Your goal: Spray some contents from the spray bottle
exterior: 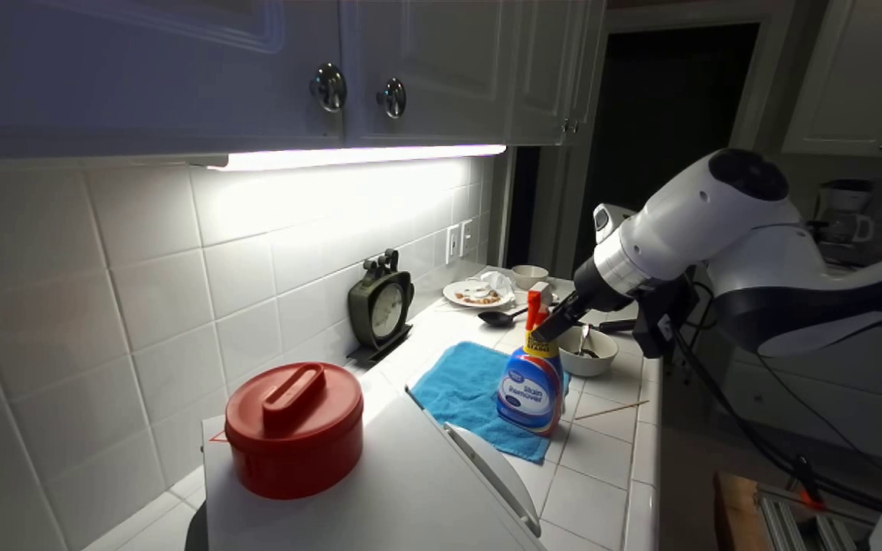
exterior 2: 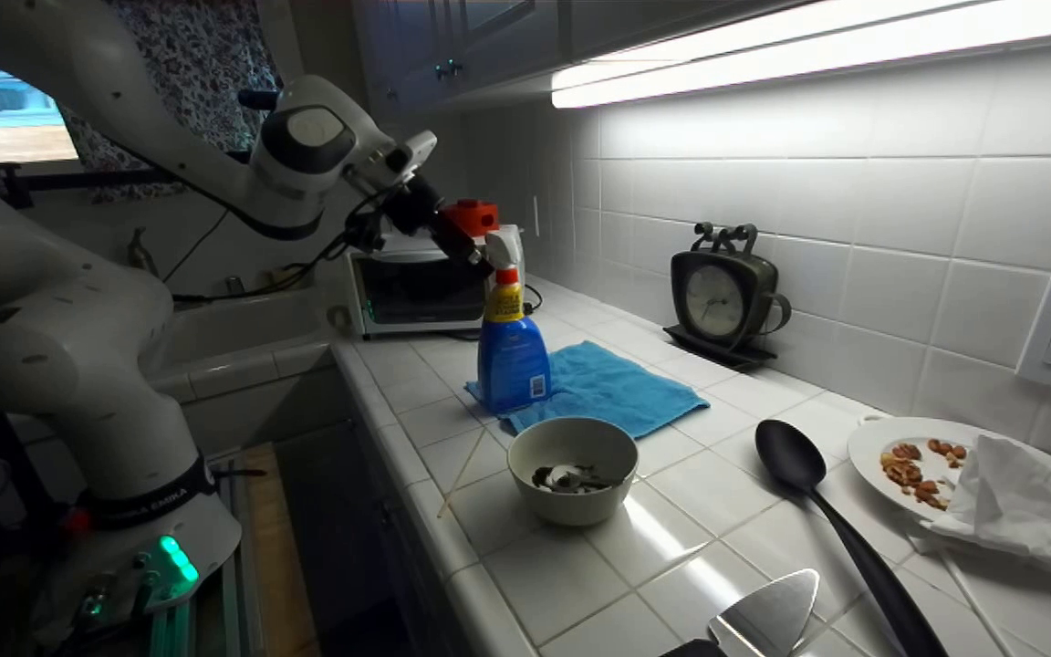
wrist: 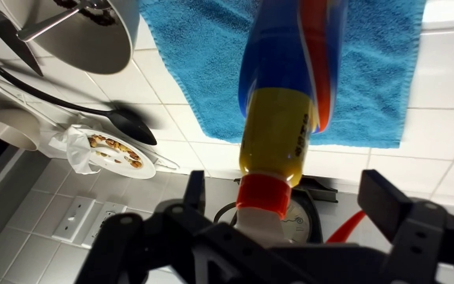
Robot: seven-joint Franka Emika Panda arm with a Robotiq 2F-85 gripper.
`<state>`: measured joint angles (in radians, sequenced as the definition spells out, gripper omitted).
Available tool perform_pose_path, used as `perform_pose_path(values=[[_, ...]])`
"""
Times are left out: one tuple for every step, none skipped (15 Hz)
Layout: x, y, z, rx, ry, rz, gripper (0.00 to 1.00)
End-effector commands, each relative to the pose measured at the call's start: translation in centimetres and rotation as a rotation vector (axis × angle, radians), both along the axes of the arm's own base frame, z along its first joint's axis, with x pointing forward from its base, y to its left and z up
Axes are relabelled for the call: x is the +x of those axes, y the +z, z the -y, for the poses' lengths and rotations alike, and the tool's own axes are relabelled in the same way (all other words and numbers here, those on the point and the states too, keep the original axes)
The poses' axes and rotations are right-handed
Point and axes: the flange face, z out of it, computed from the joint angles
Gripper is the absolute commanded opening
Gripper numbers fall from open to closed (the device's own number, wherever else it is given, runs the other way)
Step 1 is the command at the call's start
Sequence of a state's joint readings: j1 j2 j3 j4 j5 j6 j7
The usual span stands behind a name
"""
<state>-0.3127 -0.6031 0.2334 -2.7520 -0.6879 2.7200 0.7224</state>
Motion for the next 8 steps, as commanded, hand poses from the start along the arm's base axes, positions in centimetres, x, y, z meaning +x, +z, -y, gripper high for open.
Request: perform_pose_path(values=[[0.15, -0.1, -0.32, 0.003, 0.013, 0.039, 1.0], [0.18, -0.13, -0.41, 0.005, 0.014, 0.046, 1.0], [0.22, -0.21, -0.46, 0.009, 0.017, 0.048, 1.0], [0.26, -0.33, -0.49, 0.008, 0.018, 0.051, 1.0], [0.33, -0.44, -0.51, 0.018, 0.02, 0.055, 1.0], [0.37, -0.51, -0.55, 0.024, 0.019, 0.059, 1.0], [0.46, -0.6, -0.61, 0.036, 0.023, 0.063, 1.0], [0.53, -0.7, -0.68, 0.044, 0.029, 0.066, 1.0]])
